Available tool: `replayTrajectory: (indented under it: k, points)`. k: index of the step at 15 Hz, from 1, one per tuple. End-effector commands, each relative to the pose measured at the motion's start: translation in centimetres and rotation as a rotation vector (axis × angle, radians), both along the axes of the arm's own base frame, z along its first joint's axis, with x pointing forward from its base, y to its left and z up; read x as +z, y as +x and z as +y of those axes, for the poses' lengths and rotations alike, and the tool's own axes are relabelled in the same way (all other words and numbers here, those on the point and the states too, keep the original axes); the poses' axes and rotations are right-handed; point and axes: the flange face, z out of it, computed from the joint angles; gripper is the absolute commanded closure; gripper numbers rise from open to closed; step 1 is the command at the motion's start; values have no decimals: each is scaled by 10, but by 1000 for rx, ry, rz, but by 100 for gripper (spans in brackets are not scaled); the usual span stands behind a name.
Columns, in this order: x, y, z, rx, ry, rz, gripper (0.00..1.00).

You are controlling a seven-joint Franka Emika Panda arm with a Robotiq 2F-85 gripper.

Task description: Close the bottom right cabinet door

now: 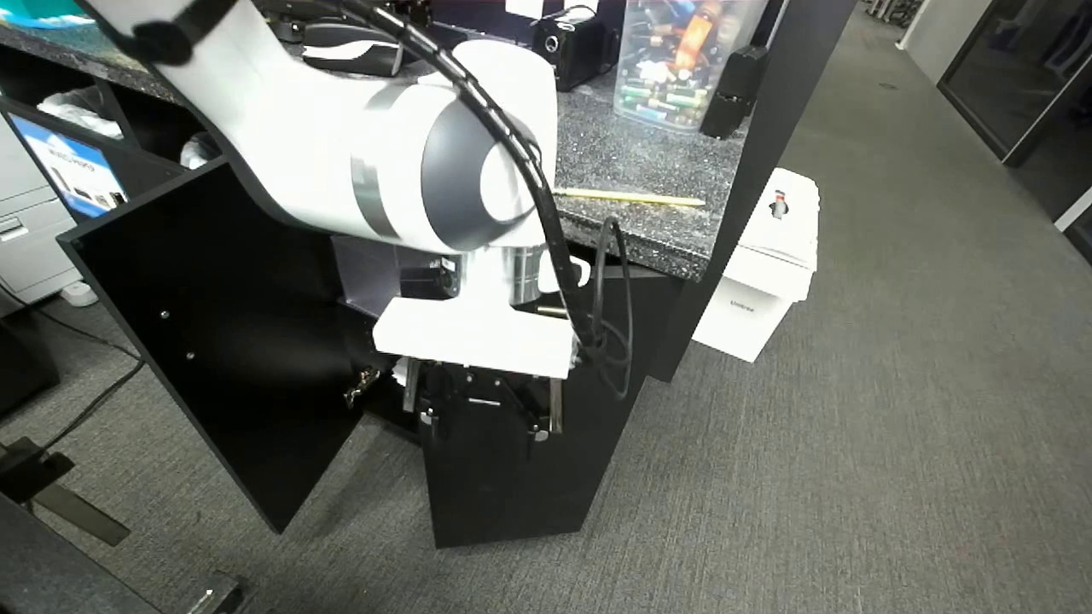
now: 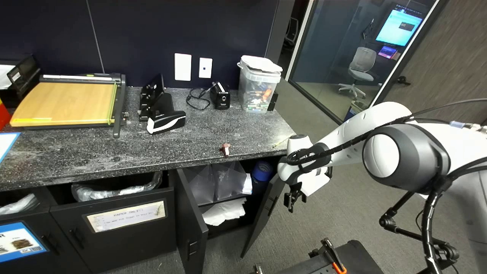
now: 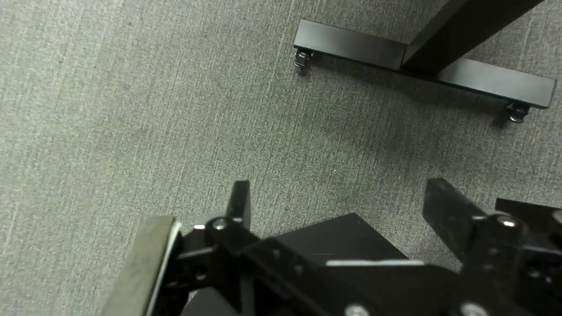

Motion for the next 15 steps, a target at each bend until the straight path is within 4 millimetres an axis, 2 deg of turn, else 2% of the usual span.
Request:
replayTrajectory:
  k: [1, 6, 9, 15]
  points:
    - [-28, 17, 13, 21, 93, -61, 0]
    - [-36, 24, 32, 44, 184, -188, 0]
    - [-37, 32, 37, 50, 224, -247, 0]
    - [-24, 53, 53, 33, 293, -432, 0]
